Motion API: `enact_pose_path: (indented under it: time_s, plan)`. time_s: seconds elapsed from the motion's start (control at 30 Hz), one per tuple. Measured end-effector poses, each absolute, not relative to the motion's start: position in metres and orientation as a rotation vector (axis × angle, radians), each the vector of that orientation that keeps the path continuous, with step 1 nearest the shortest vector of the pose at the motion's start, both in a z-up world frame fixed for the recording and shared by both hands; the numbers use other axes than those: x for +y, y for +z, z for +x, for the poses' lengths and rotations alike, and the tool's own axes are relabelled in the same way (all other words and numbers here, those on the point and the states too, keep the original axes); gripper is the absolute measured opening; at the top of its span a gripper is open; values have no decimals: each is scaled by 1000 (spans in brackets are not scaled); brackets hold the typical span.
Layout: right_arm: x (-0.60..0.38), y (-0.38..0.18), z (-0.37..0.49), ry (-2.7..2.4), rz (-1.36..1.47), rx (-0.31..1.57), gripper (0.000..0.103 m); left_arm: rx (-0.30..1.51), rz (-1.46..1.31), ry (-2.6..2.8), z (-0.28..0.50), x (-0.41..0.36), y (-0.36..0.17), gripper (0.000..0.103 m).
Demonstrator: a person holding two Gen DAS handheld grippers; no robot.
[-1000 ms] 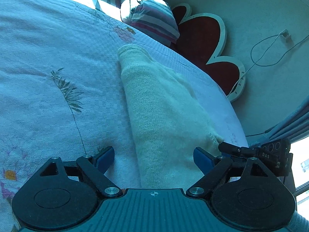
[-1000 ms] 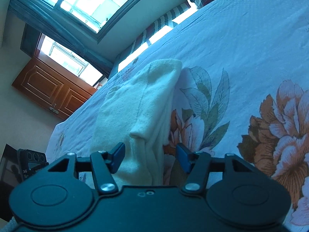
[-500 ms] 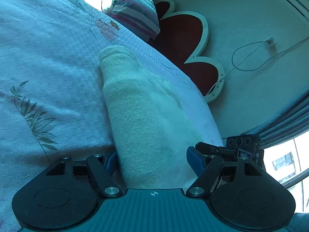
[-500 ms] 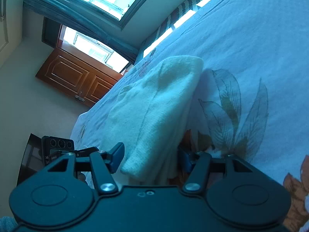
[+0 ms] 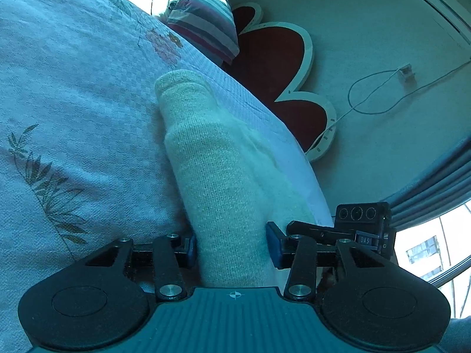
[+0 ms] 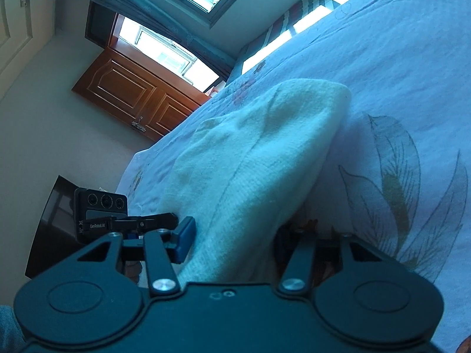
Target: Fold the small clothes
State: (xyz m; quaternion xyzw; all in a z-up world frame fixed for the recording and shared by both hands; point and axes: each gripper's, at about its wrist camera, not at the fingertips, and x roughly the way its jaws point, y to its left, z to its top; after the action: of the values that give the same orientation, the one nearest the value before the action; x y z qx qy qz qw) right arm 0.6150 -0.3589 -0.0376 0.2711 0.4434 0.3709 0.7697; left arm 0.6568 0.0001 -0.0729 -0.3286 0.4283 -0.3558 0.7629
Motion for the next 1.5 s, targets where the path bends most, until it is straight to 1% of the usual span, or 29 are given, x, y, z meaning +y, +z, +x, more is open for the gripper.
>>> enact_pose_path:
  time_s: [0.03,0.1,0.2,0.33,0.47,0.7,0.83,1.0,1.17,1.5]
  plan:
    - [-361,-38,614,800,593,960,48,926,-709,-769,655,0,-73,41]
    - [-363,-39,615,792,599,957,38,916,-700,-755,652,-1,-71,39]
    - [-362,-33,610,781,579,933,35,884,-673,-747,645,-3,-60,37]
    - [-355,-12,600,786,530,882,33,827,-661,-762,637,0,-40,36]
    - [-352,18,585,788,489,826,32,739,-642,-795,620,7,-4,36]
    - [-335,97,523,808,412,666,32,582,-554,-870,556,32,84,36]
    - [-321,148,474,819,370,569,32,499,-486,-909,510,48,139,36]
    - [-306,194,425,841,321,481,32,433,-437,-930,468,69,178,36]
    - [-290,204,409,847,300,464,32,448,-429,-910,460,86,176,36]
    - [-269,161,458,854,331,568,32,534,-496,-840,491,104,126,36]
